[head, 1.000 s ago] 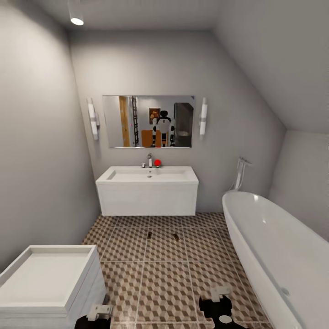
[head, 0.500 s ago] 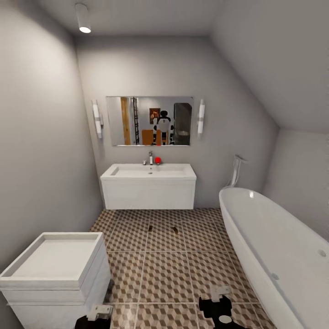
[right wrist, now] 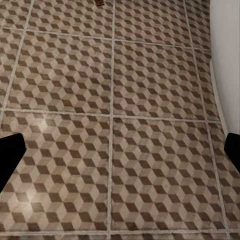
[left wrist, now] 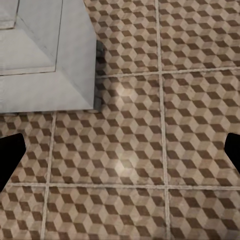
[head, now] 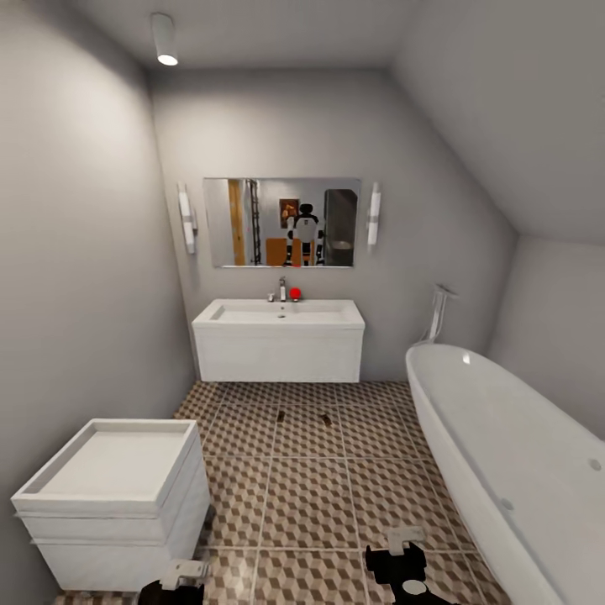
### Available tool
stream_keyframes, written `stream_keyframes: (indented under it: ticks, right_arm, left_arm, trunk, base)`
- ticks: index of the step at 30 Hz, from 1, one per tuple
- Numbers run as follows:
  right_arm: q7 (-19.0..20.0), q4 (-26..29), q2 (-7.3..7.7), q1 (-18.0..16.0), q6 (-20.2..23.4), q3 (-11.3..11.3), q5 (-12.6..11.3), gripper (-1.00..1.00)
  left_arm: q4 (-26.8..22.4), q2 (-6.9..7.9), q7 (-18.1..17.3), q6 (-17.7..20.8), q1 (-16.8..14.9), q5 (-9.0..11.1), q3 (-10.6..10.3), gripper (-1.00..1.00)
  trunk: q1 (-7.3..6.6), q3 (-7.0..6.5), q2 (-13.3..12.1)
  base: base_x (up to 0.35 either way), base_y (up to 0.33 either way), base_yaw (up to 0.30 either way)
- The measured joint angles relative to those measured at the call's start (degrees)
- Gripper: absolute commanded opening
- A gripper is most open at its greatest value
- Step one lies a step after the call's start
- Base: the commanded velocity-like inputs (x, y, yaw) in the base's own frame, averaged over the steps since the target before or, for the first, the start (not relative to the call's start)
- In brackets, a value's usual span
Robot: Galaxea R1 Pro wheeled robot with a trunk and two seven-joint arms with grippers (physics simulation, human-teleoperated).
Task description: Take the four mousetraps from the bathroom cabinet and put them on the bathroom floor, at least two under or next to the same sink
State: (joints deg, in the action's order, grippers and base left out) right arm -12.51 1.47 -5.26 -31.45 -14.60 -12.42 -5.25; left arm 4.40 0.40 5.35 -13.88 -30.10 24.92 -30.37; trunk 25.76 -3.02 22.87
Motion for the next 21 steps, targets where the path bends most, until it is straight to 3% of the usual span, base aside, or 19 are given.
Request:
stream_keyframes:
  ticks: [21]
  right_arm:
    - [0.00, 0.00, 0.00, 0.00, -0.05, 0.00, 0.00, 1.00]
  left_arm:
    - [0.00, 0.00, 0.00, 0.00, 0.00, 0.00, 0.00, 1.00]
  trunk:
    - [0.00, 0.00, 0.00]
  base:
    - [-0.001, 0.000, 0.252]
